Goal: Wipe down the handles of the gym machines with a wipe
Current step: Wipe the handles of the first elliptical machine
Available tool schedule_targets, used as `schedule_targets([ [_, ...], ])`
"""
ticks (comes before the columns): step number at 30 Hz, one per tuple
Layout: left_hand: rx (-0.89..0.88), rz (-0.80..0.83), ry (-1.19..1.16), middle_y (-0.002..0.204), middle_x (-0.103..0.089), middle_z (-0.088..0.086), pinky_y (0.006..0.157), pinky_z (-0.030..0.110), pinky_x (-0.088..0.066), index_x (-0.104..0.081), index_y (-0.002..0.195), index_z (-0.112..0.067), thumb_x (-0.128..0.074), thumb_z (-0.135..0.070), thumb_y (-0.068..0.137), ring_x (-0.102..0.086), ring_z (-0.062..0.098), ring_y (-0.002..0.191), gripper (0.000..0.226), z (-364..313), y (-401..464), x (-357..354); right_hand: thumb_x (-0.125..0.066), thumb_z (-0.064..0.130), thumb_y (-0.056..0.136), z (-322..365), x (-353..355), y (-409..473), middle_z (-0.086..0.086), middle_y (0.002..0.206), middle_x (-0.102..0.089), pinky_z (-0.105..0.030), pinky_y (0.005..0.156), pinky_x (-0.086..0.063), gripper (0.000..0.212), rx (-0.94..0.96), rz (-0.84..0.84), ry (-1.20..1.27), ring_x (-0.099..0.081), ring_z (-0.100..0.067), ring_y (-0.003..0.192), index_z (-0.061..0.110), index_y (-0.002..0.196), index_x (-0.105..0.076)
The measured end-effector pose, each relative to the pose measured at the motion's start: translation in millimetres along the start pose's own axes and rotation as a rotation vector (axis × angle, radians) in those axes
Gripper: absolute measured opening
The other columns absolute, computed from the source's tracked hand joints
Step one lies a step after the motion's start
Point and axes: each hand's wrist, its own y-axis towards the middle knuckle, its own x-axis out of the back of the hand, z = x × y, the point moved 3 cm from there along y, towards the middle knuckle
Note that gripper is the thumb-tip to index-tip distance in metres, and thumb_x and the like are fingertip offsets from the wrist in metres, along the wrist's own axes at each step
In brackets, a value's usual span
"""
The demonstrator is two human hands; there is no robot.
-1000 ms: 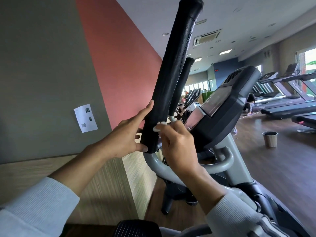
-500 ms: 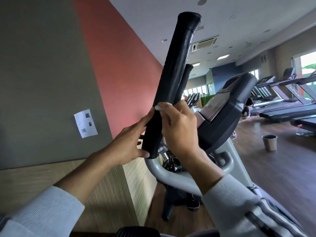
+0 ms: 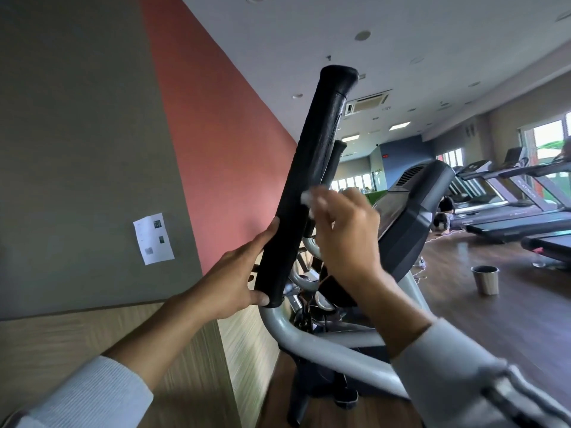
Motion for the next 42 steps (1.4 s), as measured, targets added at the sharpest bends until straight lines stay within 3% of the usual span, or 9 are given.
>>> schedule_targets([
  [4, -0.001, 0.000, -0.007, 0.137, -0.031, -0.029, 0.096, 0.028, -0.054, 0.006, 0.139, -0.070, -0.085, -0.003, 0.070, -0.061, 0.006, 0.108, 0.131, -1.6, -0.9, 0.6, -0.059, 0.007, 0.093, 7.0, -7.2, 29.8, 0.003, 0.085, -0.049, -0.001, 0.059, -0.037, 0.020, 0.054, 0.024, -0.046, -0.047, 0.000, 0.061, 0.012, 0.107, -0.072],
  [7, -0.001, -0.009, 0.001, 0.137, -0.033, -0.028, 0.094, 0.031, -0.055, 0.005, 0.140, -0.068, -0.085, -0.004, 0.069, -0.062, 0.005, 0.105, 0.132, -1.9, -0.2, 0.1, -0.058, 0.005, 0.092, 6.5, -12.4, 6.2, -0.007, 0.086, -0.054, -0.029, 0.052, -0.052, 0.020, 0.147, 0.138, -0.091, -0.059, -0.023, 0.061, 0.009, 0.108, -0.069],
  [10, 0.006, -0.016, 0.009, 0.137, -0.034, -0.027, 0.092, 0.030, -0.056, 0.006, 0.141, -0.068, -0.086, -0.005, 0.069, -0.062, 0.003, 0.103, 0.132, -0.1, 0.2, -0.8, -0.058, 0.008, 0.091, 5.6, -15.1, -24.9, -0.008, 0.086, -0.051, -0.038, 0.051, -0.054, 0.023, 0.173, 0.241, -0.102, -0.059, -0.028, 0.063, 0.008, 0.113, -0.065],
  [22, -0.005, -0.053, 0.042, 0.148, -0.040, -0.014, 0.095, 0.038, -0.053, 0.010, 0.140, -0.067, -0.080, 0.000, 0.073, -0.059, 0.014, 0.110, 0.131, -3.1, -3.9, -4.7, -0.061, 0.005, 0.088, 5.1, -30.5, -72.2, -0.003, 0.086, -0.054, -0.029, 0.058, -0.049, 0.024, -0.084, 0.312, -0.067, -0.060, -0.025, 0.068, 0.019, 0.106, -0.068],
  [30, -0.034, -0.084, 0.080, 0.154, -0.036, -0.005, 0.091, 0.022, -0.045, 0.012, 0.149, -0.051, -0.076, -0.001, 0.075, -0.051, 0.023, 0.124, 0.125, -7.9, -8.9, -9.0, -0.055, 0.003, 0.088, 15.5, -30.3, -65.8, -0.006, 0.099, -0.061, -0.035, 0.075, -0.056, 0.027, -0.193, 0.379, -0.093, -0.065, -0.023, 0.084, 0.018, 0.104, -0.069],
  [33, -0.019, -0.082, 0.007, 0.156, -0.030, -0.008, 0.101, 0.030, -0.045, 0.009, 0.149, -0.053, -0.078, -0.010, 0.077, -0.044, 0.016, 0.134, 0.121, -13.2, -19.4, -14.3, -0.059, 0.001, 0.086, 21.9, -19.9, -68.7, -0.002, 0.100, -0.062, -0.029, 0.074, -0.055, 0.028, -0.221, 0.337, -0.120, -0.065, -0.019, 0.084, 0.020, 0.104, -0.070],
  [36, -0.001, -0.135, -0.081, 0.156, -0.029, -0.010, 0.099, 0.022, -0.038, -0.003, 0.152, -0.046, -0.080, -0.020, 0.078, -0.041, 0.011, 0.135, 0.110, -14.3, -41.1, -23.2, -0.062, 0.004, 0.085, 35.2, -2.7, -88.3, -0.001, 0.100, -0.062, -0.002, 0.073, -0.040, 0.027, -0.259, 0.323, -0.105, -0.061, -0.010, 0.079, 0.023, 0.101, -0.071],
  [38, 0.044, -0.178, -0.159, 0.156, -0.031, -0.007, 0.095, 0.020, -0.035, -0.009, 0.153, -0.042, -0.079, -0.024, 0.080, -0.041, 0.007, 0.132, 0.102, -12.6, -63.5, -36.9, -0.064, 0.006, 0.085, 43.7, 14.3, -109.9, 0.000, 0.094, -0.062, 0.005, 0.070, -0.031, 0.025, -0.310, 0.323, -0.112, -0.056, -0.001, 0.073, 0.025, 0.098, -0.073],
  [42, 0.104, -0.173, -0.276, 0.153, -0.037, -0.005, 0.094, 0.019, -0.037, -0.019, 0.151, -0.039, -0.076, -0.033, 0.082, -0.048, 0.010, 0.127, 0.090, -15.5, -129.4, -94.0, -0.061, 0.015, 0.089, 55.3, 61.9, -170.0, 0.006, 0.086, -0.064, -0.013, 0.069, -0.038, 0.018, -0.439, 0.370, -0.157, -0.055, -0.006, 0.070, 0.028, 0.095, -0.072],
])
